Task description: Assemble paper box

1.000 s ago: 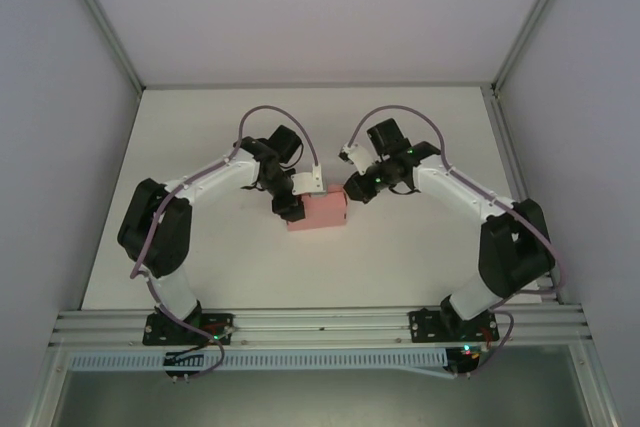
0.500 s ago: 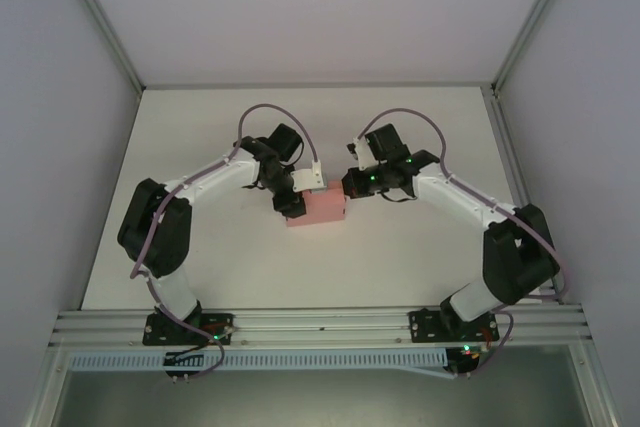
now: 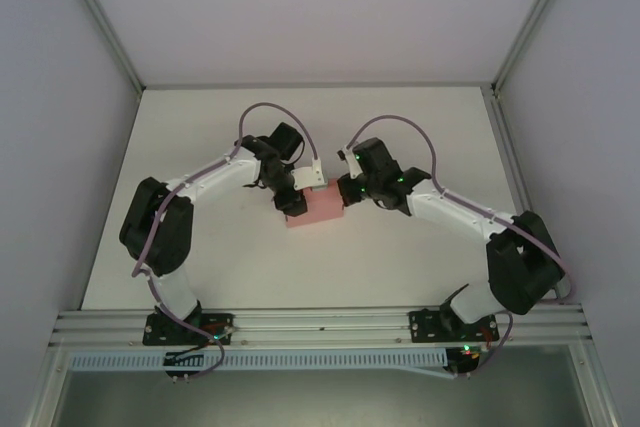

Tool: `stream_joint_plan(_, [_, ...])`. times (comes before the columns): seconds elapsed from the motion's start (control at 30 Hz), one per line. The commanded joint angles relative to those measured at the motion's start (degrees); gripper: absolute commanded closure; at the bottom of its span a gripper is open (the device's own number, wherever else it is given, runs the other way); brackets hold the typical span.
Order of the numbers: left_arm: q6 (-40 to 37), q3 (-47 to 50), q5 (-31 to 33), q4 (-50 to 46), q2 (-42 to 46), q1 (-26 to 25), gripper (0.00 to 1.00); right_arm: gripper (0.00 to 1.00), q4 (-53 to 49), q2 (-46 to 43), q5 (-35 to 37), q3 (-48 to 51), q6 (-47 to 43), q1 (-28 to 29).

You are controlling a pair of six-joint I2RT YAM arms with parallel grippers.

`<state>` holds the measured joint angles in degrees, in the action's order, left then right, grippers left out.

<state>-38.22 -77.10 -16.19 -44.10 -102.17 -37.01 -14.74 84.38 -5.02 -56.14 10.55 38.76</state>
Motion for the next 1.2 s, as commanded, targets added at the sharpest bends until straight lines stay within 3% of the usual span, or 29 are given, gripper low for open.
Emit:
stream_joint_plan(0.0, [0.8,-1.7,-0.5,3.7,-0.9,-0.4,0.53,1.00,-4.7,1.6,3.8,3.1,-4.3,2.2])
stream_joint_plan(0.27, [2.9,-3.1,-0.2,4.3,-0.3,-0.4,0.47,1.00,1.4,1.3,2.5,5.8,-2.7,3.7])
stream_joint_plan(0.4, [5.8,-3.7,-0.1,4.8,2.1,-0.4,0.25,1.00,-0.8,1.3,5.7,4.3,-1.3,4.2])
stream_joint_plan(0.47, [8.6,-2.9,1.0,5.9,4.7,-0.3,0.19,1.00,-1.2,1.3,6.6,4.1,-0.9,4.4])
stream_joint_plan(0.53, [13.7,-1.1,4.3,7.8,8.0,-0.4,0.00,1.00,-1.4,1.4,7.0,3.9,-0.8,4.8])
stream_joint_plan(0.73, [37.8,8.4,20.2,8.1,19.9,-0.3,0.01,1.00,-2.3,1.5,8.4,3.3,-0.6,5.8])
stream_joint_plan(0.83, [47.4,14.0,21.2,7.3,25.8,-0.4,0.10,1.00,-2.2,1.3,8.9,3.4,-0.4,5.8])
stream_joint_plan(1.0, [49.6,20.1,15.5,10.5,32.1,-0.6,0.32,1.00,-2.0,1.7,7.7,3.3,-0.8,5.8])
stream_joint_plan(1.17, [48.8,19.4,14.6,10.4,29.6,-0.7,0.45,1.00,-1.7,1.3,7.3,3.6,-1.1,5.8])
